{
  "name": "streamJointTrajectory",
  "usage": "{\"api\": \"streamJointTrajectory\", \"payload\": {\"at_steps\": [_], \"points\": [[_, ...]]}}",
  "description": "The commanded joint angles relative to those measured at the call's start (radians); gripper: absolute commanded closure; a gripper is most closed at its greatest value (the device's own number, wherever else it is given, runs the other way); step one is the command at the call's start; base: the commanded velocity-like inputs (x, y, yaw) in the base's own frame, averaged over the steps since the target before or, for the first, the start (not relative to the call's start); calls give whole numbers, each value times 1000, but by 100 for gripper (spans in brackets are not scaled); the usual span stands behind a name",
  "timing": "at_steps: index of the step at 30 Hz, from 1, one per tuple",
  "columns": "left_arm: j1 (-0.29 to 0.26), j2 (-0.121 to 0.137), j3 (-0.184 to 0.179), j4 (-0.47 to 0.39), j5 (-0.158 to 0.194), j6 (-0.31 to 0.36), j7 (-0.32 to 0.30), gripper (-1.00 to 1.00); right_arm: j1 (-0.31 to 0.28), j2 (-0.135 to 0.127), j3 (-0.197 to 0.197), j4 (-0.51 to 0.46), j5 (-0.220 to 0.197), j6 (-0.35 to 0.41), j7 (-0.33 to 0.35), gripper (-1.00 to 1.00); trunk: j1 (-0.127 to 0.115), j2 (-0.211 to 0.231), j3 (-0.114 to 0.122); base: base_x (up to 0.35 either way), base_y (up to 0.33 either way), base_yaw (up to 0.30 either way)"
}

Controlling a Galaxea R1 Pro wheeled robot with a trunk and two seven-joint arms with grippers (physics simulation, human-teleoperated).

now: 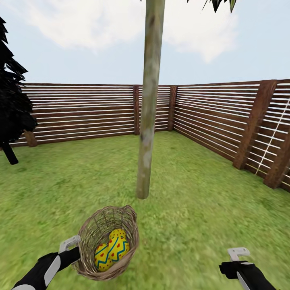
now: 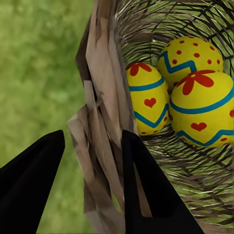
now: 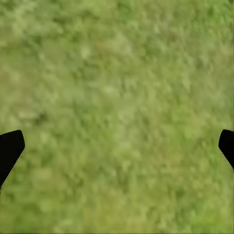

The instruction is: Take the three Easter eggs out of the wicker basket on the lawn in the garden, then place them on the lawn next to a single tree (choose any tree) so that all three eggs are next to the same tree and none are left in the basket.

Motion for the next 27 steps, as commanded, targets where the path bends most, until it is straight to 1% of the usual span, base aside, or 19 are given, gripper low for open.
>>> {"api": "streamJointTrajectory", "payload": {"at_steps": [1, 14, 16, 18, 20, 27], "points": [[-1, -1, 7, -2, 10, 8, -4, 100, 0, -1, 4, -1, -7, 5, -3, -100, 1, -1, -1, 344, 0, 0], [-1, -1, 4, -1, 10, 5, -7, 100, -1, -3, 3, -3, -9, 5, -3, -100, 1, -1, -1, 334, 0, 0], [-1, -2, 4, -2, 11, -2, -10, 100, -1, -3, 3, -3, -9, 5, -3, -100, 1, -1, -1, 49, 0, 0], [-1, -1, 5, -2, 11, -3, -38, 100, -1, -3, 3, -3, -9, 5, -3, -100, 1, -1, -1, 7, 0, 0], [-1, -1, 8, -2, 11, -3, -48, 100, -1, -3, 3, -3, -9, 5, -3, -100, 1, -1, -1, 0, 0, 0], [-1, -1, 11, -1, 11, 5, -43, 100, -1, -3, 3, -5, -9, 5, -3, -100, 27, -50, -23, 0, 0, 0]]}}
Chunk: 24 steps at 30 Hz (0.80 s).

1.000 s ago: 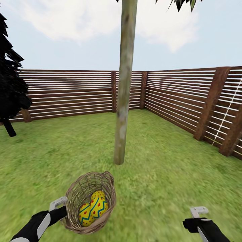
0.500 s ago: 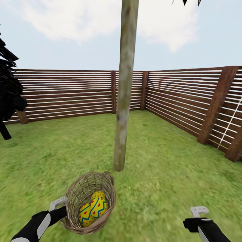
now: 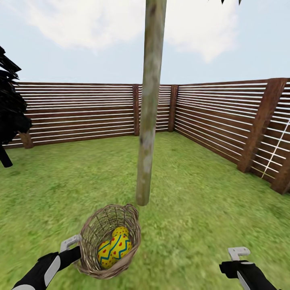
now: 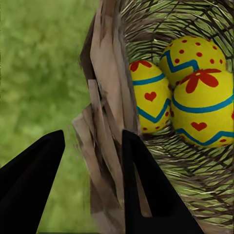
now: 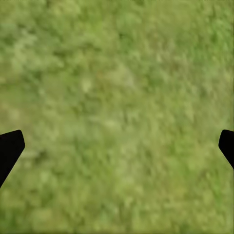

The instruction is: Take the three Easter eggs out of the wicker basket on the lawn in the garden, then place them on the lawn next to a single tree (choose any tree) so that all three eggs are next to the same tree and none are left in the basket.

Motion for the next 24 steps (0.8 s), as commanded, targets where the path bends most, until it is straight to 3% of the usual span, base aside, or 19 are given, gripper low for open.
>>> {"api": "streamJointTrajectory", "payload": {"at_steps": [1, 24], "points": [[-1, -1, 8, -2, 9, 9, -3, 100, 0, -2, 4, -3, -8, 5, -3, -100, 4, -8, -4, 0, 0, 0], [-1, -2, 7, 6, 9, 7, 1, 100, 0, -3, 4, -5, -8, 5, -5, -100, 92, -169, -76, 0, 0, 0]]}}
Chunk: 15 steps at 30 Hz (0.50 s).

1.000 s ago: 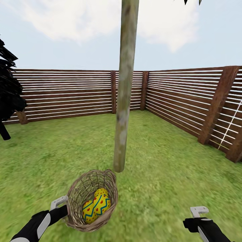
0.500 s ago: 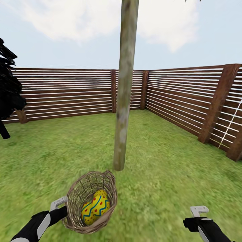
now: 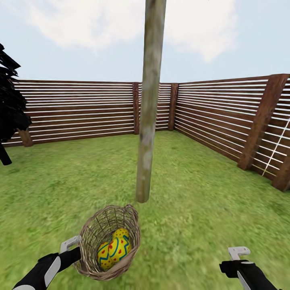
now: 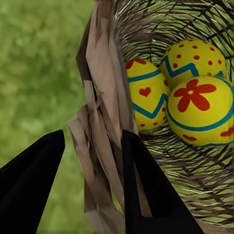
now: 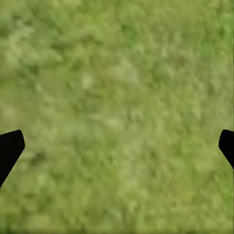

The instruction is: Take the three Easter eggs out of the wicker basket on the lawn in the garden, then place them on the lawn next to a single tree (choose any tree) so that all three eggs are next to the same tree and none are left in the basket.

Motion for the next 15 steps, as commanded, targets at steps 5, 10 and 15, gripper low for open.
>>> {"api": "streamJointTrajectory", "payload": {"at_steps": [5, 10, 15], "points": [[0, -1, 8, -2, 10, 7, -4, 100, -1, -1, 4, -2, -8, 5, -4, -100, 19, -36, -17, 0, 0, 0], [-1, -2, 8, -1, 10, 7, -4, 100, 0, -1, 4, -1, -8, 5, -4, -100, 38, -71, -32, 0, 0, 0], [-1, -2, 8, -1, 10, 7, -4, 100, 0, -1, 4, -1, -8, 4, -4, -100, 57, -106, -48, 0, 0, 0]]}}
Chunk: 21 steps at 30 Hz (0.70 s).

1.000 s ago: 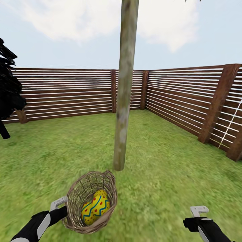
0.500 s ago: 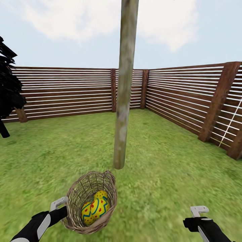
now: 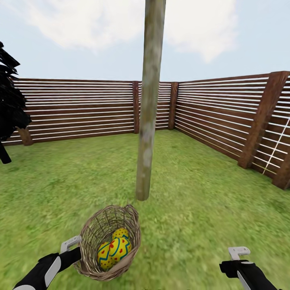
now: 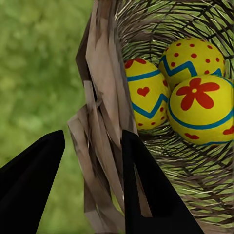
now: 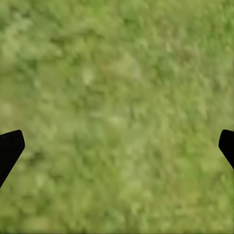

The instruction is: Take the three Easter eggs out of the wicker basket on the lawn in the garden, then place them on the lawn next to a single tree (choose any tree) so that all three eggs are next to the same tree and none are left in the basket.

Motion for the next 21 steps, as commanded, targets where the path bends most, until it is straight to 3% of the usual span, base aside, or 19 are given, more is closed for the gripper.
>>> {"api": "streamJointTrajectory", "payload": {"at_steps": [1, 17, 21], "points": [[-1, -1, 8, -2, 11, 8, -4, 100, -1, -1, 4, -1, -8, 5, -4, -100, 4, -8, -4, 0, 0, 0], [-1, -2, 8, -1, 9, 4, -4, 100, 0, -1, 6, -1, -8, 4, -2, -100, 65, -120, -54, 0, 0, 0], [-1, -3, 8, -1, 11, 2, -5, 100, -1, -1, 6, -1, -8, 4, -2, -100, 69, -127, -57, 0, 0, 0]]}}
